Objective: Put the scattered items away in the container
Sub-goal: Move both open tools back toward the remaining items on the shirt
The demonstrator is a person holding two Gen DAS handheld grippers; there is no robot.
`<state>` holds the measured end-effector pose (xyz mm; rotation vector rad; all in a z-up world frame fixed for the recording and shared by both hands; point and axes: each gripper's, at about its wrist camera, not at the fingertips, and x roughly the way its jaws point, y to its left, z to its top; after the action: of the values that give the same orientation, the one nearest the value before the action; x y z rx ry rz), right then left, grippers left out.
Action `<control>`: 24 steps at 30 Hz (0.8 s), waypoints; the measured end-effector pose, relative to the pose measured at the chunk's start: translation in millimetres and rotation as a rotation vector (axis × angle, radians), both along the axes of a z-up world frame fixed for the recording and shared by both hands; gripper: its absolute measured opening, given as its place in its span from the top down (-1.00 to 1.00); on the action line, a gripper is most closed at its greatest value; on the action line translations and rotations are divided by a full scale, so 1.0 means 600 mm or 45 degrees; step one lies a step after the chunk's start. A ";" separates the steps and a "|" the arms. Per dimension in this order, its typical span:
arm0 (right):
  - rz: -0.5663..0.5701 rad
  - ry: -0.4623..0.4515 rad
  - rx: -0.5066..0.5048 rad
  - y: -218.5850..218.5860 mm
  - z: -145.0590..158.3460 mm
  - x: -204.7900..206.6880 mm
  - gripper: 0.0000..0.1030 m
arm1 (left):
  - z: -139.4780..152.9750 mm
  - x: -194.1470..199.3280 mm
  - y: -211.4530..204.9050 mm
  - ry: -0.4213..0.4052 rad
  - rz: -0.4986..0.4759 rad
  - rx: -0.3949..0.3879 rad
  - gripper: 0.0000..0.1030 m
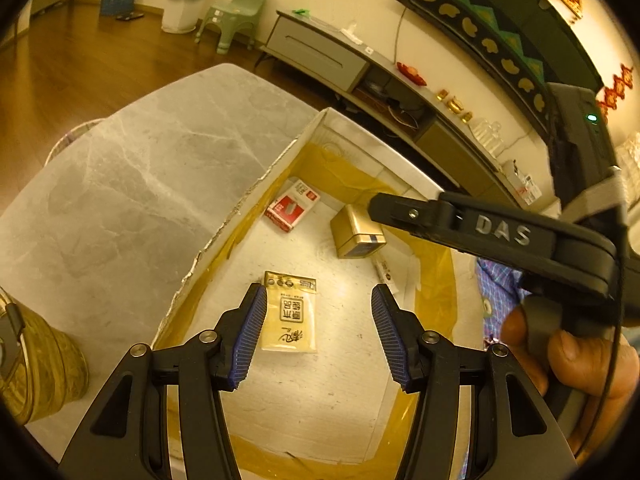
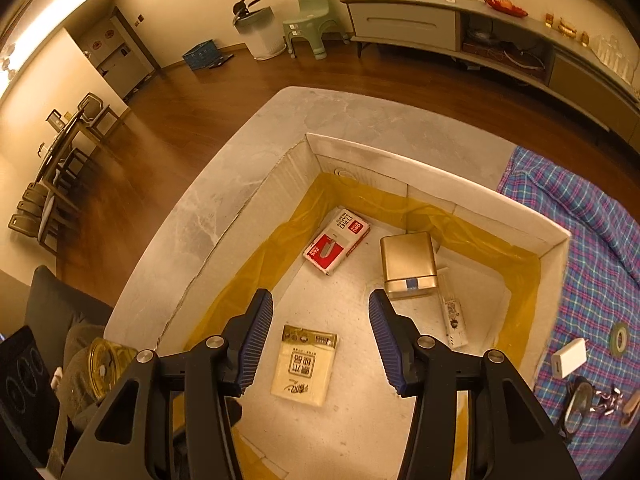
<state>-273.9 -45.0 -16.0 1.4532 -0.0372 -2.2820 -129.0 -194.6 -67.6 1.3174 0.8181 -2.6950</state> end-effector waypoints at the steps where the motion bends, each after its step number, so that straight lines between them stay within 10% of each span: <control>1: 0.008 0.019 0.005 0.003 0.006 0.012 -0.01 | 0.001 0.003 0.000 0.010 -0.003 -0.002 -0.12; 24: 0.107 0.414 -0.289 0.173 0.145 0.238 -0.01 | 0.118 0.100 0.138 0.292 -0.255 -0.120 -0.12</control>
<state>-131.3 58.6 70.9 0.9441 -0.1296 -2.3291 -69.3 -111.6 3.4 1.1420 0.5917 -3.0422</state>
